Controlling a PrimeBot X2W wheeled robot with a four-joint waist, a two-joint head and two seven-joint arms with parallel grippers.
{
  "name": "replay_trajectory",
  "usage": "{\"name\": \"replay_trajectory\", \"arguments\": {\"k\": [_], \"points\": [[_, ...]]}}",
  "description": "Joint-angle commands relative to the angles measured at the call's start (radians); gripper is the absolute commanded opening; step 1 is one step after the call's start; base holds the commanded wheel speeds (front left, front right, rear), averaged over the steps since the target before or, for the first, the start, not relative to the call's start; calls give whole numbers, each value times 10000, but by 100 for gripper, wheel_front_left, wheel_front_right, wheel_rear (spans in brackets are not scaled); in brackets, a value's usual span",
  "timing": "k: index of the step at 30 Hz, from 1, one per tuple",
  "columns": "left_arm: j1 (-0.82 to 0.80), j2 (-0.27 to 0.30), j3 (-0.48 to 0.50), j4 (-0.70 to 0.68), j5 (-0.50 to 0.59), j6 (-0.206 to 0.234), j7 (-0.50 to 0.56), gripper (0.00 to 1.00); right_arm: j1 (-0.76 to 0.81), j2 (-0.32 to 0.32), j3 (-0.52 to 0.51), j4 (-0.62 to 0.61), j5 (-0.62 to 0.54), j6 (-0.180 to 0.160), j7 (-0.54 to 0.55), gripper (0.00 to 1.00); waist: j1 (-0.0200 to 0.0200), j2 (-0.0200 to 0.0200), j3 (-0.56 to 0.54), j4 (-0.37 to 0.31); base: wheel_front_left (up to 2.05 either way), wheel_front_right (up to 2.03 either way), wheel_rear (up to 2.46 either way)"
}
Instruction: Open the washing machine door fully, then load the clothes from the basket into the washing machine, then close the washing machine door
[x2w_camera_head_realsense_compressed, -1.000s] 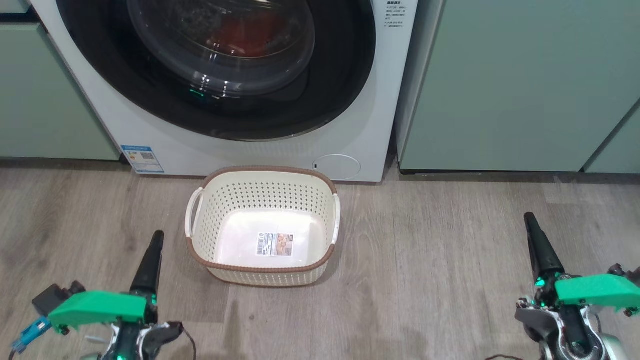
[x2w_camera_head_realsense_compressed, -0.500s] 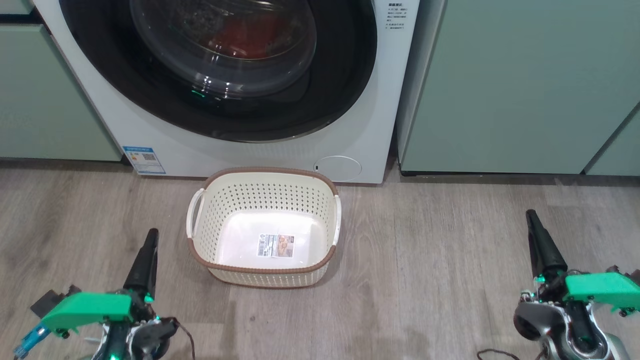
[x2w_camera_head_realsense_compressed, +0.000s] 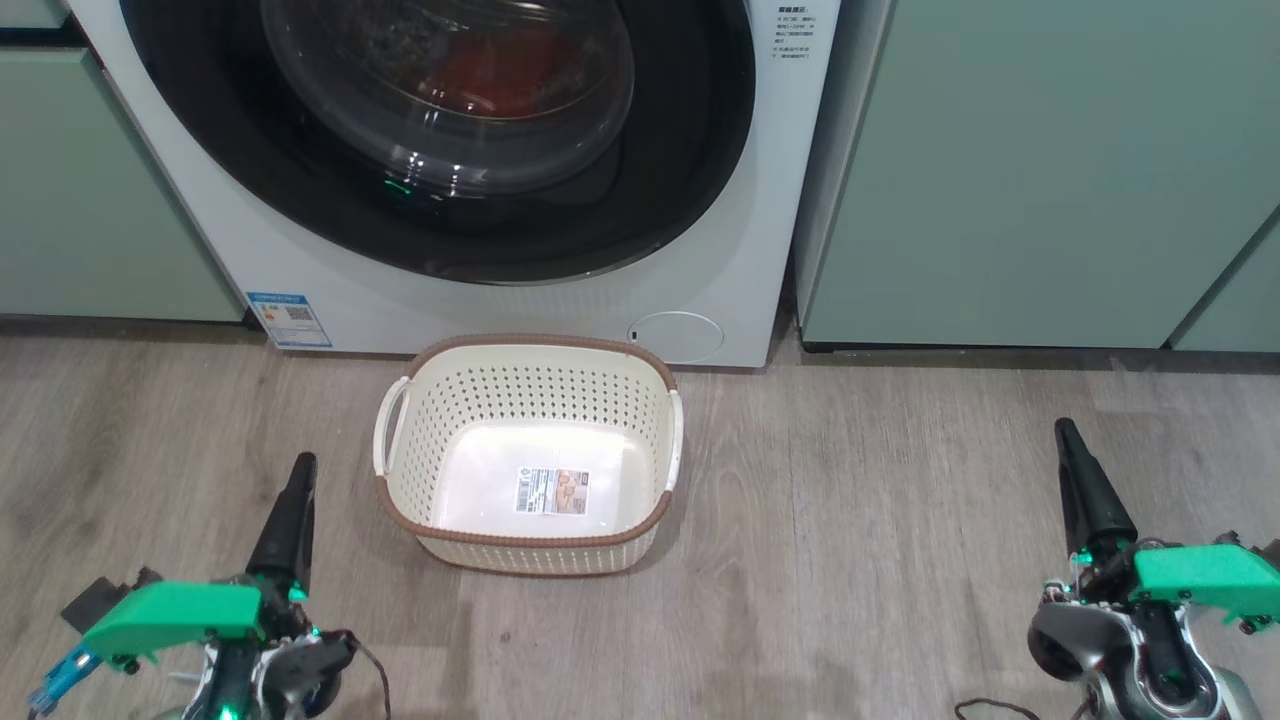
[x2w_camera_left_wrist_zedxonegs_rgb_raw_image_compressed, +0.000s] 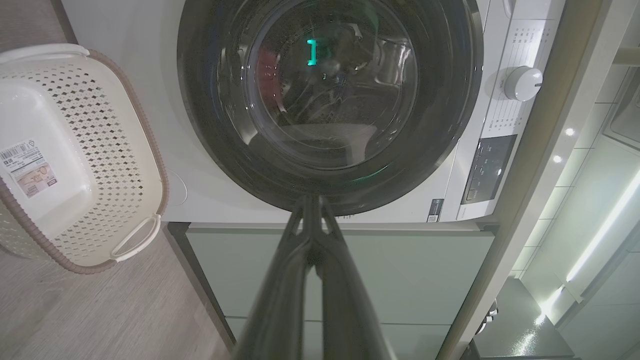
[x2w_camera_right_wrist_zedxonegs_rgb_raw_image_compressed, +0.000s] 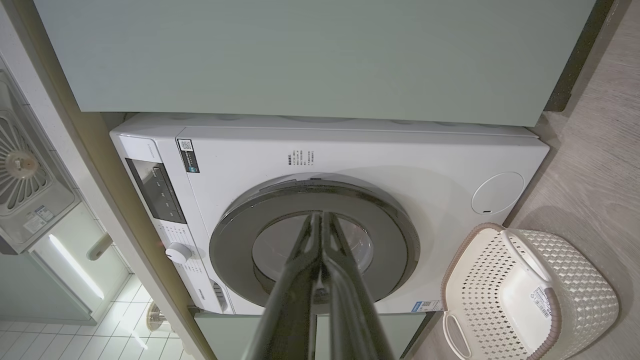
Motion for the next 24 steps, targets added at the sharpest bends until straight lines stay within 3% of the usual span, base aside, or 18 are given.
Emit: {"name": "replay_trajectory", "arguments": {"k": [1,24], "points": [[-488,68,373,-295,-35,-94,46,0,-489,-144,187,-324,21,0,94,0,0,0,1,0,0,0,0],[-489,55,392,-295,-19,-94,61,0,-493,-108,136,-321,-21,0,135,0,0,0,0,0,0,0,0]]}}
